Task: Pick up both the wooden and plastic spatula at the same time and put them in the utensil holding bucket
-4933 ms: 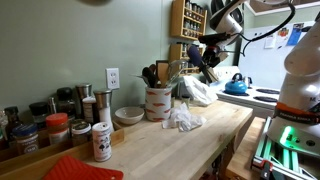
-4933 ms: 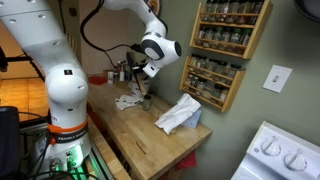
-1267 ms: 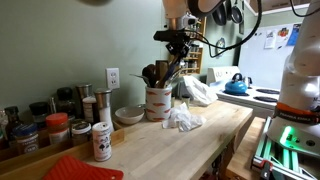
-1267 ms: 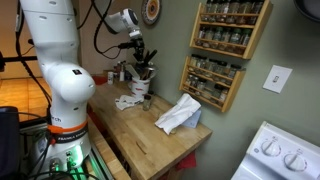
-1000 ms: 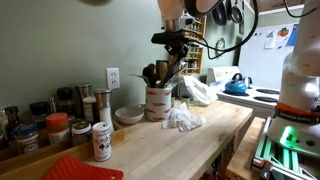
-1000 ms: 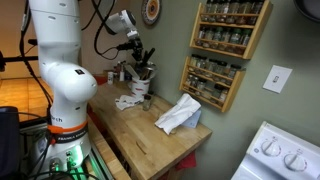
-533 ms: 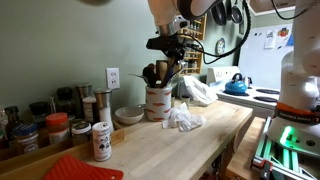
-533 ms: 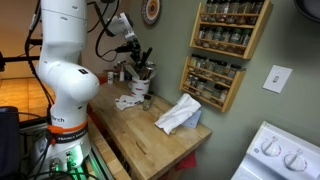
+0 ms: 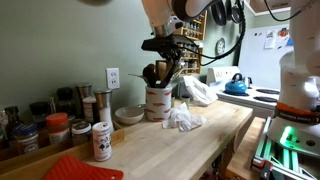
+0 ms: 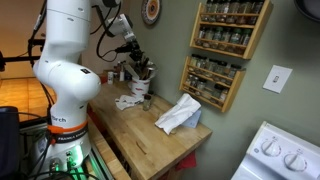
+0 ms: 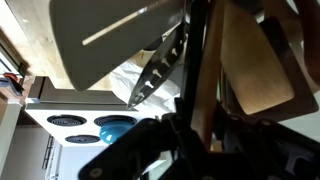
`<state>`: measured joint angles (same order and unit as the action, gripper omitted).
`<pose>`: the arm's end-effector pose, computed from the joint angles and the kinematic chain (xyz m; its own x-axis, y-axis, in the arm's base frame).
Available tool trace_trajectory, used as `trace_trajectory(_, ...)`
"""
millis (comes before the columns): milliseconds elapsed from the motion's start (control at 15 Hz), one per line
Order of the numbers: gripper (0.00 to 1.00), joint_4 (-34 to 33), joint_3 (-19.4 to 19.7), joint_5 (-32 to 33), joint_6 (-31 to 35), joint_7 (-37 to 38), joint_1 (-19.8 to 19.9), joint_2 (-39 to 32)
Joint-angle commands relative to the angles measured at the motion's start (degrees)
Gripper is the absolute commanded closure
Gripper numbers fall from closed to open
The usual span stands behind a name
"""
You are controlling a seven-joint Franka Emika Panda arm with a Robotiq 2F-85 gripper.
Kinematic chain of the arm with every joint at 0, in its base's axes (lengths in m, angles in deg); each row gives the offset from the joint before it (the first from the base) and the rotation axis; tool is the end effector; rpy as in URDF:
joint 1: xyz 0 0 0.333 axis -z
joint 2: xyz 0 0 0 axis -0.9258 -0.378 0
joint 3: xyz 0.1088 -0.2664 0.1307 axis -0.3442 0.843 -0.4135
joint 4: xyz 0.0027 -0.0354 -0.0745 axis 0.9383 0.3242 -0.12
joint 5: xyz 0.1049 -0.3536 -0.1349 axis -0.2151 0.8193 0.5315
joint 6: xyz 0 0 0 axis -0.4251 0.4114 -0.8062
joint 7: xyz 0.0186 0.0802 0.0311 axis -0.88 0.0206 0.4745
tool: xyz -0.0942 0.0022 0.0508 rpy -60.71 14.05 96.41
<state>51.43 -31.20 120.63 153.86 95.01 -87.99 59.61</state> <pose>0.4456 0.3250 0.4469 0.0674 -0.7373 0.6722 -0.9739 -0.1950 -0.1163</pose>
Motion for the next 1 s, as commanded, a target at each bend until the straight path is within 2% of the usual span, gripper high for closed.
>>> trace_trajectory(0,1.00,-2.1,1.3,0.8,-1.9,0.9,-2.1,-1.2)
trace_trajectory(67,0.60,-2.3,1.4,0.3,-1.8,0.6,-2.1,-0.8)
trace_trajectory(133,0.60,-2.5,1.5,-0.1,-1.6,0.1,-2.1,-0.3)
trace_trajectory(200,0.56,-2.4,1.7,-1.1,-1.2,-0.6,-1.9,0.5)
trace_trajectory(667,0.05,-1.8,2.4,-5.7,1.3,-4.8,-1.0,5.3)
trace_trajectory(733,0.00,-1.6,2.4,-6.9,2.0,-6.0,-0.8,6.6)
trace_trajectory(933,0.00,-0.1,2.7,-12.5,6.0,-12.9,-0.3,12.2)
